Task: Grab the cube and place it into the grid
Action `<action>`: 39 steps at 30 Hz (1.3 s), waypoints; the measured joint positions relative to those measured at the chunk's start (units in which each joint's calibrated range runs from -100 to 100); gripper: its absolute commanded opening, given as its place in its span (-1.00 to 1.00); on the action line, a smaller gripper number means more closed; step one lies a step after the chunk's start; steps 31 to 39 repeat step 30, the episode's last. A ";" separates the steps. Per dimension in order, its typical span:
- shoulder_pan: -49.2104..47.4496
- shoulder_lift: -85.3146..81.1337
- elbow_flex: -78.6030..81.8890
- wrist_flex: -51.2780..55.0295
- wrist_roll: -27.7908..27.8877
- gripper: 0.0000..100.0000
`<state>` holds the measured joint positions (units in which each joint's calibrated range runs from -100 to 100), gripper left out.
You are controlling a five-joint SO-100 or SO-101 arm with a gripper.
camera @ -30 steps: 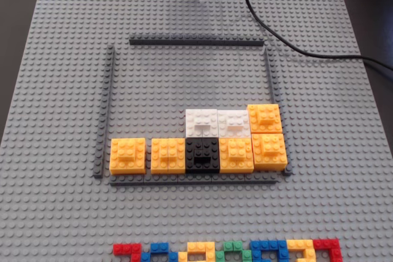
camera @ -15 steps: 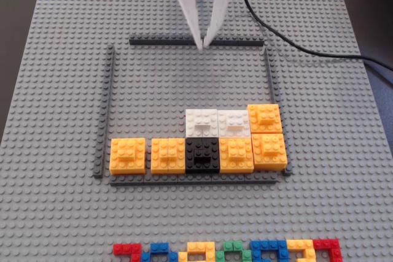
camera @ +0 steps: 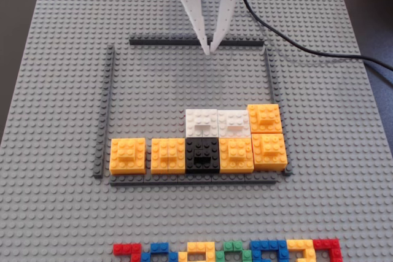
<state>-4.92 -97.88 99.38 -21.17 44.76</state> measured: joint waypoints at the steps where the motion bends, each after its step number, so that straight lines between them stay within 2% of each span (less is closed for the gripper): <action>1: -0.22 0.00 0.00 0.39 0.00 -1.00; 18: -0.36 0.00 0.00 5.18 -0.44 -1.00; 39: -0.36 0.00 0.00 5.57 -0.73 -1.00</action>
